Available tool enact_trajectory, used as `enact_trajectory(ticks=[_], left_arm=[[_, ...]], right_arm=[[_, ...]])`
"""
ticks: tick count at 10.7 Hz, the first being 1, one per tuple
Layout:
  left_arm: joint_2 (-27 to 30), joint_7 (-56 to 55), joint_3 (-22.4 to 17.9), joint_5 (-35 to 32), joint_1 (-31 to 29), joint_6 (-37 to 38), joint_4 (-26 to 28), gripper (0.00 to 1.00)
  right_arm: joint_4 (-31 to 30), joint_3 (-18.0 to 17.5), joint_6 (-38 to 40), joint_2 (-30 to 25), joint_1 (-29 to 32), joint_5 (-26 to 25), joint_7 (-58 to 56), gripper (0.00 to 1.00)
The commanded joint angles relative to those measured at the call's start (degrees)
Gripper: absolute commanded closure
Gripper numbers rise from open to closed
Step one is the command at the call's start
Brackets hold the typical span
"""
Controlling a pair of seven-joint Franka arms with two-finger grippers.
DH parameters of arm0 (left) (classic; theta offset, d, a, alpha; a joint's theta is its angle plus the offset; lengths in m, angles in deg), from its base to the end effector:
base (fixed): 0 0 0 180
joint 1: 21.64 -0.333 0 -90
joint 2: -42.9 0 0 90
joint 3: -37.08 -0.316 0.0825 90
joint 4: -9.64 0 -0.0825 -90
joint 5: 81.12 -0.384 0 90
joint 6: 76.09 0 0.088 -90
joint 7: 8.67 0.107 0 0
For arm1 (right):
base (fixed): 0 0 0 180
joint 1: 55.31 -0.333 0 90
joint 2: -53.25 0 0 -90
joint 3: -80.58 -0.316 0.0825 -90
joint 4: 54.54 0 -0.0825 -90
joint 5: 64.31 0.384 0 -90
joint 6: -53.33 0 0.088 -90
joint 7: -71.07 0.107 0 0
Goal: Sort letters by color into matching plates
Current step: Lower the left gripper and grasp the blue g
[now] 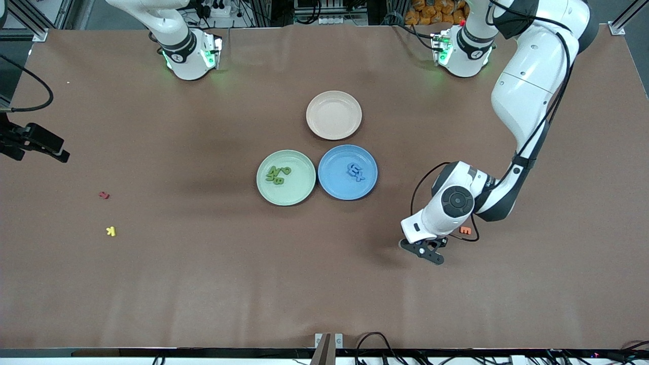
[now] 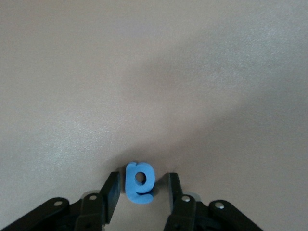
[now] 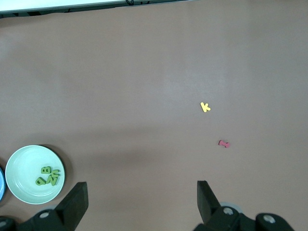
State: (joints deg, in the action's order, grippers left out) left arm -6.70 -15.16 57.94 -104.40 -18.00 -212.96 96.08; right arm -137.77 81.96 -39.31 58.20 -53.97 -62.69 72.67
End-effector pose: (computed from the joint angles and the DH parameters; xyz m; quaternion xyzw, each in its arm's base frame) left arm 0.6708 -0.2531 0.1796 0.9713 -0.2337 0.0434 0.0030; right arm 0.5862 -0.0243 0.6356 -0.9984 0.0377 -0.0390 0.0127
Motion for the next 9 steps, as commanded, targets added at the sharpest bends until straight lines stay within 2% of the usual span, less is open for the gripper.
enact_trajectory(ticks=[1,6,7,9], left_arm=[[-0.67,0.69,-0.65,-1.16,0.85,-0.23,-1.36,0.69],[0.11,0.43,-0.65,-1.33,0.76,-0.06,-1.27,0.97],[0.2,0.25,-0.65,-1.25,0.76,0.2,-1.27,1.0],[1.52,-0.1,-0.21,-1.07,0.93,3.43,-1.01,1.0]], right_arm=[[-0.27,-0.06,0.08,-0.21,-0.2,-0.13,0.77,0.0],[-0.27,-0.06,0.0,-0.21,-0.11,-0.13,0.77,0.0],[-0.27,-0.06,0.0,-0.21,-0.11,-0.13,0.77,0.0],[-0.27,-0.06,0.08,-0.21,-0.02,-0.13,0.77,0.0]])
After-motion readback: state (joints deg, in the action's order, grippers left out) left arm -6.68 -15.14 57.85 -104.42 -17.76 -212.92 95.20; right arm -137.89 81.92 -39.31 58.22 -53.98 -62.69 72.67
